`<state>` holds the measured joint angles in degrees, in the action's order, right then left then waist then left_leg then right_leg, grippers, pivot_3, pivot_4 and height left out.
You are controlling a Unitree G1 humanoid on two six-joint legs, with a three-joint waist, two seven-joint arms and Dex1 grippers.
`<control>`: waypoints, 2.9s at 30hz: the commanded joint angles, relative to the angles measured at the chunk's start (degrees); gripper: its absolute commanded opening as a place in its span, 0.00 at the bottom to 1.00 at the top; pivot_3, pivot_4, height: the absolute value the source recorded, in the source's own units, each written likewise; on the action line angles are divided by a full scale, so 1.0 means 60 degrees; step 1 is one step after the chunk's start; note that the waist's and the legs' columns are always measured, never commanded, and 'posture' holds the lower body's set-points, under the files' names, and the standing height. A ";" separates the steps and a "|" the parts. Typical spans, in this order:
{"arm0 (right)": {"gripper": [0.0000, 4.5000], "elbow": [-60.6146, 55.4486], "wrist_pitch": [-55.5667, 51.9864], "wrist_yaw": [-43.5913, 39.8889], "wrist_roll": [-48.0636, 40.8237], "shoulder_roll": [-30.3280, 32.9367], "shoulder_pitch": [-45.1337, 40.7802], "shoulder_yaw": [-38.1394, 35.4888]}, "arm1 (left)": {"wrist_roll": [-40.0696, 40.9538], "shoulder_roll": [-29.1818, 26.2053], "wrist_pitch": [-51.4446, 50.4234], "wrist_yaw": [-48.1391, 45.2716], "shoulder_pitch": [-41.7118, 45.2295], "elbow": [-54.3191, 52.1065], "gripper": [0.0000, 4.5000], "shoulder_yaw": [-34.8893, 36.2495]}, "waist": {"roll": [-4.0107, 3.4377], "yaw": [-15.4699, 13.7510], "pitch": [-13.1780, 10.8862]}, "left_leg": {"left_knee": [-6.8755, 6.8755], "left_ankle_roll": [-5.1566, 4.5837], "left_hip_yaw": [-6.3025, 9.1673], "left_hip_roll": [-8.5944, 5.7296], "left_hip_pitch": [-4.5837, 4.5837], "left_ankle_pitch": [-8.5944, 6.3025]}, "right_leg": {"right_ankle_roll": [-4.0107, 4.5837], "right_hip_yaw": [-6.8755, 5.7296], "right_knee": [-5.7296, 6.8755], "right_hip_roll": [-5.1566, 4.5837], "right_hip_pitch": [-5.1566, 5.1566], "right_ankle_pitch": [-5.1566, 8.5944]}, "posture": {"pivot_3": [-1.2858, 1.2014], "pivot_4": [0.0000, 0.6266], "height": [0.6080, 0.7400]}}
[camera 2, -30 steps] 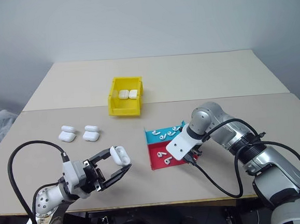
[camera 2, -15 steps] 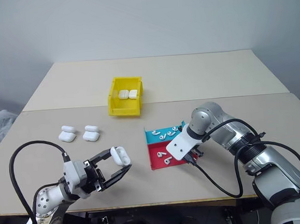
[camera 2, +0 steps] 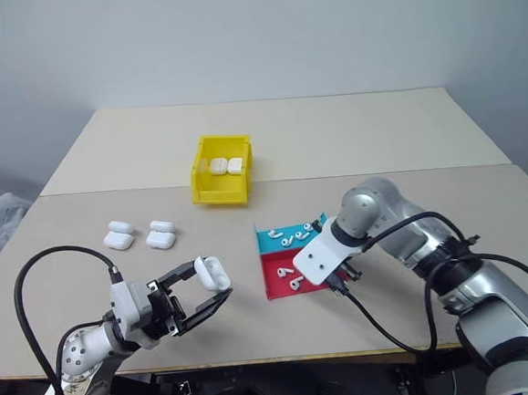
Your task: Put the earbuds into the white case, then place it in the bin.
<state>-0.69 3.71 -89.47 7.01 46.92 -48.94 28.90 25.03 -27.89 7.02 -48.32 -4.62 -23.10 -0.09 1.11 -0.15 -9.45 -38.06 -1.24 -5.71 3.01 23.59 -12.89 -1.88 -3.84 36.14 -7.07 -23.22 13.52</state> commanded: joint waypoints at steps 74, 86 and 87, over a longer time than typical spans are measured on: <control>0.61 -0.1699 -0.1573 0.1887 -0.6477 -0.1994 0.1824 -0.4412 | 0.1523 0.0560 -0.0568 -0.3745 0.2430 0.1352 0.62 -0.0293 | -0.0002 -0.0034 0.0000 | -0.0002 -0.0001 0.0015 -0.0005 0.0003 0.0001 | -0.0002 -0.0004 -0.0004 0.0012 0.0012 -0.0002 | 0.52 0.24 1.00; 0.61 0.3857 0.1652 0.1053 -0.0181 -0.0867 -0.2303 -0.0625 | 0.1047 -0.0037 0.0300 -0.3463 0.0108 0.0680 0.62 0.0232 | -0.0006 0.0150 -0.0002 | 0.0015 -0.0001 -0.0007 0.0001 0.0018 0.0000 | 0.0005 0.0003 -0.0005 0.0011 -0.0023 0.0003 | 0.52 0.24 1.00; 0.61 0.4416 0.2102 0.1089 0.0261 -0.1028 -0.2596 -0.0316 | 0.0963 0.0024 0.0301 -0.3318 0.0063 0.0629 0.62 0.0175 | -0.0006 0.0155 -0.0002 | 0.0015 -0.0001 -0.0009 0.0001 0.0022 0.0001 | 0.0005 0.0004 -0.0005 0.0011 -0.0027 0.0003 | 0.52 0.24 1.00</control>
<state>22.73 10.86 -83.17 4.47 41.04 -62.24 25.34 31.34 -28.23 7.50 -69.38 -4.06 -17.00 1.28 1.08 0.78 -9.46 -37.97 -1.24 -5.78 3.02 23.73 -12.89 -1.86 -3.81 36.11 -7.01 -23.40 13.53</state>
